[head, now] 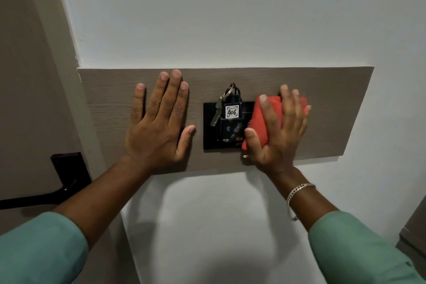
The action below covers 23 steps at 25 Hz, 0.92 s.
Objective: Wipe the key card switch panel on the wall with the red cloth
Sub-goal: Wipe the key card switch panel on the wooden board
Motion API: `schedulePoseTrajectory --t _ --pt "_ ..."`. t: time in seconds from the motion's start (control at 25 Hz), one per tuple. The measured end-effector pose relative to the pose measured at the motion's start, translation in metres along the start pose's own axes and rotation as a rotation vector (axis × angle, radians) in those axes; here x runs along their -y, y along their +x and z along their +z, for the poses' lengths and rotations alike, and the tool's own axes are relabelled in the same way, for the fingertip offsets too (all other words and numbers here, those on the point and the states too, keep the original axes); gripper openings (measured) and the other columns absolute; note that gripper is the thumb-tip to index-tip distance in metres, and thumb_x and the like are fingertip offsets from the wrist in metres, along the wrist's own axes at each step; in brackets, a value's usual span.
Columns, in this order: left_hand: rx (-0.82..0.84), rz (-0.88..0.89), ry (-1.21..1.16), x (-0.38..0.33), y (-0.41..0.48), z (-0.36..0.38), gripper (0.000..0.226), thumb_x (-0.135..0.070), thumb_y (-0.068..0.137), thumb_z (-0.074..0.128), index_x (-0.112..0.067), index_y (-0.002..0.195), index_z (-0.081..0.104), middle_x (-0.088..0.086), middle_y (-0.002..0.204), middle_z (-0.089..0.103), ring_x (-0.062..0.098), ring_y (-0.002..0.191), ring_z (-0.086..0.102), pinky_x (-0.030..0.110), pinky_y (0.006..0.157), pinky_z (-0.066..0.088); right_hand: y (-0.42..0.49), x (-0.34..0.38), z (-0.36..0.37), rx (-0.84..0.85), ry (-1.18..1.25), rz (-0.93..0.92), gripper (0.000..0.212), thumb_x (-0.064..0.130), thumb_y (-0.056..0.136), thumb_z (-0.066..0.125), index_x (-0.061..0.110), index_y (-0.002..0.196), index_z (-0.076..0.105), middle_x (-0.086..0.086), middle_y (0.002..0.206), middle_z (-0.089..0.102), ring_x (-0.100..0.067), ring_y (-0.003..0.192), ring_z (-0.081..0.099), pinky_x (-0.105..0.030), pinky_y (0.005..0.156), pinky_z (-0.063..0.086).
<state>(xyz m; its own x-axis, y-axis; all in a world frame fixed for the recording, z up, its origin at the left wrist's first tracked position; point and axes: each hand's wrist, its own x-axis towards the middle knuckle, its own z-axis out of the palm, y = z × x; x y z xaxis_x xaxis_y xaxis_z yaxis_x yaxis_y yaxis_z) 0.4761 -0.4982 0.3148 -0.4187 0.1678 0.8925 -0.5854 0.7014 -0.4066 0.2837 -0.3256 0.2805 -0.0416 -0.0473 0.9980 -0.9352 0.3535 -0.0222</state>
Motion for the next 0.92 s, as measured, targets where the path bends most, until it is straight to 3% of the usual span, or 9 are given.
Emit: schedulePoseTrajectory --t 0.16,0.24,0.36,0.56,0.64,0.72,0.92 --pt "-0.007 0.000 -0.008 0.001 0.000 0.000 0.077 -0.046 0.095 0.037 -0.001 0.155 0.020 0.017 0.162 0.014 0.034 0.151 0.016 0.056 0.121 0.009 -0.003 -0.016 -0.009 0.109 -0.031 -0.291 0.059 0.059 0.094 0.048 0.024 0.142 0.045 -0.018 0.151 0.037 -0.043 0.142 0.034 -0.071 0.115 0.025" --pt "-0.003 0.003 -0.005 0.001 0.000 0.001 0.077 -0.047 0.095 0.037 -0.001 0.155 0.020 0.018 0.162 0.015 0.034 0.151 0.016 0.057 0.121 0.011 -0.004 -0.036 -0.018 0.144 -0.024 -0.313 0.056 0.055 0.095 0.051 0.022 0.140 0.047 -0.020 0.150 0.039 -0.043 0.142 0.036 -0.071 0.114 0.026" --pt "-0.002 0.003 -0.004 0.001 0.000 0.001 0.078 -0.047 0.095 0.038 -0.002 0.155 0.020 0.018 0.162 0.016 0.032 0.152 0.013 0.057 0.121 0.012 -0.008 -0.045 -0.024 0.118 0.000 -0.151 0.051 0.046 0.096 0.051 0.018 0.139 0.049 -0.026 0.145 0.046 -0.043 0.139 0.040 -0.071 0.113 0.029" --pt "0.003 -0.003 -0.009 0.002 -0.001 0.001 0.079 -0.048 0.095 0.038 -0.002 0.156 0.019 0.017 0.163 0.013 0.028 0.153 0.005 0.056 0.121 0.010 0.012 -0.037 -0.027 -0.130 0.186 0.256 0.046 0.034 0.098 0.049 0.016 0.140 0.049 -0.019 0.141 0.049 -0.032 0.132 0.045 -0.065 0.105 0.039" --pt "0.008 -0.006 -0.014 0.002 -0.001 0.001 0.078 -0.048 0.095 0.038 -0.003 0.156 0.018 0.017 0.163 0.013 0.028 0.153 0.005 0.056 0.121 0.011 0.017 -0.015 -0.022 -0.153 0.292 0.170 0.048 0.040 0.099 0.047 0.021 0.143 0.046 -0.013 0.143 0.047 -0.030 0.133 0.045 -0.063 0.105 0.041" --pt "0.011 -0.013 -0.024 0.002 -0.001 0.000 0.078 -0.047 0.095 0.038 -0.003 0.156 0.019 0.017 0.163 0.014 0.028 0.154 0.006 0.057 0.121 0.012 0.015 0.024 -0.009 -0.073 0.307 -0.014 0.050 0.043 0.097 0.049 0.024 0.143 0.045 -0.013 0.145 0.045 -0.030 0.136 0.044 -0.063 0.108 0.038" --pt "0.000 -0.007 -0.032 0.002 -0.001 -0.001 0.077 -0.047 0.095 0.039 -0.003 0.156 0.020 0.016 0.163 0.014 0.030 0.153 0.011 0.056 0.122 0.012 0.004 0.055 0.007 -0.002 0.078 -0.161 0.051 0.048 0.091 0.054 0.026 0.137 0.053 -0.016 0.144 0.054 -0.036 0.138 0.045 -0.066 0.112 0.032"
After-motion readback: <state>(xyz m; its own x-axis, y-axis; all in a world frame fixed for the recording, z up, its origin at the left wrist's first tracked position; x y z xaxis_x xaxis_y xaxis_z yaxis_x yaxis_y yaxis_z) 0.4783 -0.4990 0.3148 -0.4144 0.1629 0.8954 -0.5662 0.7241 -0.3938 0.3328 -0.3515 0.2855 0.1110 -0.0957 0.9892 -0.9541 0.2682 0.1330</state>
